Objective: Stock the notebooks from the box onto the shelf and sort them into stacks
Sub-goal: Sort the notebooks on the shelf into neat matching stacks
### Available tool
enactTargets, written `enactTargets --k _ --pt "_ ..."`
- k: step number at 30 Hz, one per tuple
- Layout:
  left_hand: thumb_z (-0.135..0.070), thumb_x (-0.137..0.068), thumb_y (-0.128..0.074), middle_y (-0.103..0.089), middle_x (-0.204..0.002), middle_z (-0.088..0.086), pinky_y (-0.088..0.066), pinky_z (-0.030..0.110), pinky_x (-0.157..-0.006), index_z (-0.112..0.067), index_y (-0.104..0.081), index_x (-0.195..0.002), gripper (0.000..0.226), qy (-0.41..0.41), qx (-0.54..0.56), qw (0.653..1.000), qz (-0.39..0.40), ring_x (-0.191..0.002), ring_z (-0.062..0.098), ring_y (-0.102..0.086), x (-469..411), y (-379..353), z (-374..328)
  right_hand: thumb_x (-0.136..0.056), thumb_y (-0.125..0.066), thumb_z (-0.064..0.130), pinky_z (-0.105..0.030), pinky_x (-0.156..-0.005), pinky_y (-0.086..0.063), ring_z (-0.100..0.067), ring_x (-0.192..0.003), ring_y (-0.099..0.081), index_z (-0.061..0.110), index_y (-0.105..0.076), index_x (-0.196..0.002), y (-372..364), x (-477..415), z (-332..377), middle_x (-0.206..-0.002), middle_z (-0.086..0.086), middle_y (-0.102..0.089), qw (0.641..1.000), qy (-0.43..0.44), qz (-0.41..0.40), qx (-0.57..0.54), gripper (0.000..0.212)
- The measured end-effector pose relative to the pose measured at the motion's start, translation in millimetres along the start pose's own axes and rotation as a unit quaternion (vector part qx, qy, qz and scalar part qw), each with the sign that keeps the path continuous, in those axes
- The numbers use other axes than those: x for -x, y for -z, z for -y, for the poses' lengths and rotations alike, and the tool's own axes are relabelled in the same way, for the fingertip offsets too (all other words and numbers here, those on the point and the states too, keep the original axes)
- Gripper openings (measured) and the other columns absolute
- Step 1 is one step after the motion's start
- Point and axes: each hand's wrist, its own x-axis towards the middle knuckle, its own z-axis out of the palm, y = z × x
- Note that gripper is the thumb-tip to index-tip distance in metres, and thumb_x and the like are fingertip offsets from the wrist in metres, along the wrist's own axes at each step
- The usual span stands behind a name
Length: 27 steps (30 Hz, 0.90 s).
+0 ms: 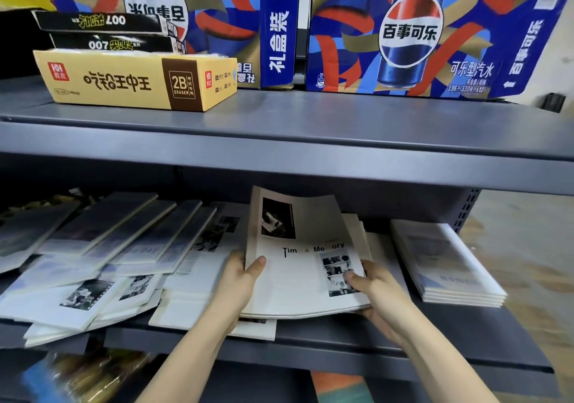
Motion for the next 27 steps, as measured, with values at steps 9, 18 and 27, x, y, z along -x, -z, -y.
enactTargets --k 9,18,27 --pt "-0.019 -0.095 -0.052 -0.055 -0.097 -0.002 -0.032 0.024 -0.082 -0.008 -0.047 -0.109 0.018 0.041 -0.006 0.999 0.021 -0.099 0.018 -0.049 -4 0 6 -0.087 -0.05 -0.003 -0.031 -0.056 -0.049 -0.029 -0.066 -0.063 -0.002 -0.056 -0.104 -3 -12 -4 -0.082 -0.019 -0.066 0.995 -0.045 -0.032 -0.081 0.018" --pt "-0.013 -0.096 -0.049 -0.052 -0.113 -0.003 -0.033 0.024 -0.087 -0.009 -0.046 -0.118 0.023 0.099 0.037 0.993 0.061 -0.105 0.014 -0.048 2 6 7 -0.092 -0.048 -0.003 -0.036 -0.067 -0.057 -0.026 -0.078 -0.071 0.005 -0.056 -0.113 0 -7 -11 -0.096 -0.014 -0.073 0.997 -0.042 0.023 -0.066 0.024" --pt "-0.022 -0.095 -0.05 -0.063 -0.113 0.008 -0.046 0.036 -0.093 -0.005 -0.053 -0.117 0.028 0.105 -0.023 0.991 0.077 -0.105 0.024 -0.059 7 11 13 -0.088 -0.044 -0.007 -0.026 -0.047 -0.053 -0.019 -0.053 -0.067 0.006 -0.054 -0.102 -1 1 -13 -0.069 -0.008 -0.071 0.997 -0.046 0.016 -0.066 0.022"
